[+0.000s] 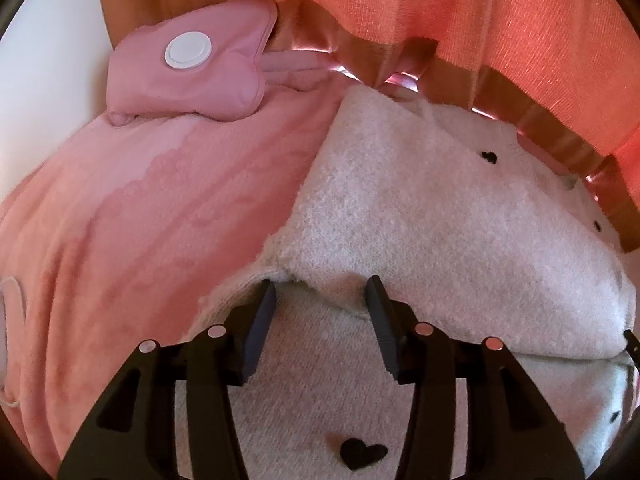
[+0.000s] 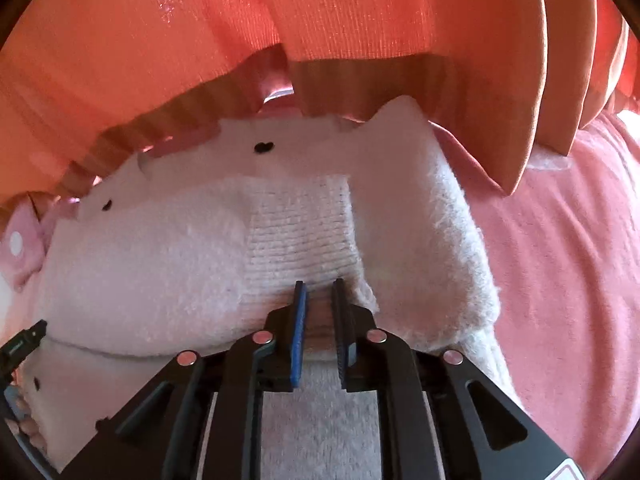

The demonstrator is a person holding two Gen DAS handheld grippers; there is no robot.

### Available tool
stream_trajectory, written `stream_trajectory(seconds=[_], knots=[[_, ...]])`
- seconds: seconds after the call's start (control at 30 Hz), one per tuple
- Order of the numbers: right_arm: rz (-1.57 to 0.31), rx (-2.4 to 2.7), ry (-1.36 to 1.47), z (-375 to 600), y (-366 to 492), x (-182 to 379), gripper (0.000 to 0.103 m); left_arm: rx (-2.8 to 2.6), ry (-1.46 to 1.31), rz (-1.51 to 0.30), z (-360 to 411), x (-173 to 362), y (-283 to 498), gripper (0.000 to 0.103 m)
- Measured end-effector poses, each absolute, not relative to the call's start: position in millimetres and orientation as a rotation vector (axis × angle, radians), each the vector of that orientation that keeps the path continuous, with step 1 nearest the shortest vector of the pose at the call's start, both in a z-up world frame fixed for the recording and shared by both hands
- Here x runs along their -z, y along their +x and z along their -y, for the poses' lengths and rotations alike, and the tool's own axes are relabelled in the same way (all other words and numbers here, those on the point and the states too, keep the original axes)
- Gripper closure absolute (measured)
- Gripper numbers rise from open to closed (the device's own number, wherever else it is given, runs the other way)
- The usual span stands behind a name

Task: Fold small clothes

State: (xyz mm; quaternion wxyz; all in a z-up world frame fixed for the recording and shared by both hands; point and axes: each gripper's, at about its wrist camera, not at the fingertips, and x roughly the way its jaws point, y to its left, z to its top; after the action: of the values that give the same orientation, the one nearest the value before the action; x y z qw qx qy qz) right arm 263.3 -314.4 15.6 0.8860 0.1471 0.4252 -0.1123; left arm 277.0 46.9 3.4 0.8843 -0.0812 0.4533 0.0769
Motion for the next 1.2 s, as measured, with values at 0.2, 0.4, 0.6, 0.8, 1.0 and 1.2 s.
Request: stream_trajectory(seconds=[0.2,0.4,0.6,0.8,1.0,1.2], knots=[[-0.877,0.272,0.444,333,163,-52,0.05,-0.053,-0.33,-0.997,-73,-21,227,0.031],[-1.059,0.252,0.588,338,39,-14,0.041,-0.029,-0.366,-1.049,-112,-20,121,0.009],[-1.059,0.192,0.735,318,-8,-4,0.03,-0.068,-0.415,-1.07,-122,3,64,0.009],[-1.07,0.174,0.699,292,-2,19,0.031,-0.003,-0.425,-1.091,-109,6,54,0.022],[-0.987,0.148,0.7,288,0,-5,0.092,0.088,-0.513,-1.138,-123,-13,57,0.095],[-0.874,0.153,0.496,273,-50,-65,0.096,0.177,-0.398,-1.051,-123,-67,16,0.097]])
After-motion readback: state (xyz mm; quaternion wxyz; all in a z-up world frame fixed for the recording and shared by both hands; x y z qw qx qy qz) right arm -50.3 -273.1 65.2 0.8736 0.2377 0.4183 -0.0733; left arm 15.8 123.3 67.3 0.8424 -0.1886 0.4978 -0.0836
